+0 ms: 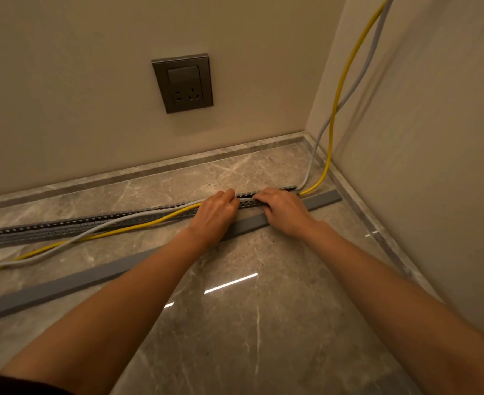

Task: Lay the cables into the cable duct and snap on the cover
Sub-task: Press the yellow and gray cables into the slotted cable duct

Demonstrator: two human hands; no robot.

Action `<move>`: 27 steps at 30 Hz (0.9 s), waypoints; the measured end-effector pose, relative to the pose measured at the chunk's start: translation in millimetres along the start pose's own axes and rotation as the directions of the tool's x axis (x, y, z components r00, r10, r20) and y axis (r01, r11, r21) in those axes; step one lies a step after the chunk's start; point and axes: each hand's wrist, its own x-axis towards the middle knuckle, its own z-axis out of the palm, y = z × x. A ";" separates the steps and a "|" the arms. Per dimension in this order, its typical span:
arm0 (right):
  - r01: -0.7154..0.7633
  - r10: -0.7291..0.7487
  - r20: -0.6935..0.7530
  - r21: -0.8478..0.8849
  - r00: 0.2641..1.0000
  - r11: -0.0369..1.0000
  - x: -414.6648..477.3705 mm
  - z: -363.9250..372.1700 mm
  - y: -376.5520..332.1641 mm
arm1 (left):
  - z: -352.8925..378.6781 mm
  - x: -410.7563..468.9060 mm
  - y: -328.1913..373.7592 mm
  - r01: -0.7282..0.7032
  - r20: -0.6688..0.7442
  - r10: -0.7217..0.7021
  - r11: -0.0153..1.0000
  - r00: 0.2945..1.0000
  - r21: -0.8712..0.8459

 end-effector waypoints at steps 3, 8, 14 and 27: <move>-0.018 0.019 0.037 -0.035 0.999 0.999 4.9 -2.3 -1.9 | 6.9 4.4 -1.7 0.066 0.038 -0.064 0.997 0.997 -0.044; -0.034 0.038 0.093 -0.040 0.995 0.999 9.5 -5.1 -3.4 | 3.2 14.2 -4.7 0.099 0.103 -0.093 0.994 0.990 -0.050; -0.056 0.056 0.018 0.004 0.998 0.998 5.3 -1.2 -5.7 | -2.9 7.4 -12.1 0.033 0.056 -0.027 0.992 0.998 -0.123; -0.014 0.026 -0.044 0.251 0.999 0.968 51.5 17.9 -70.7 | -9.4 -41.0 -75.1 0.405 0.146 -0.378 0.863 0.914 -0.301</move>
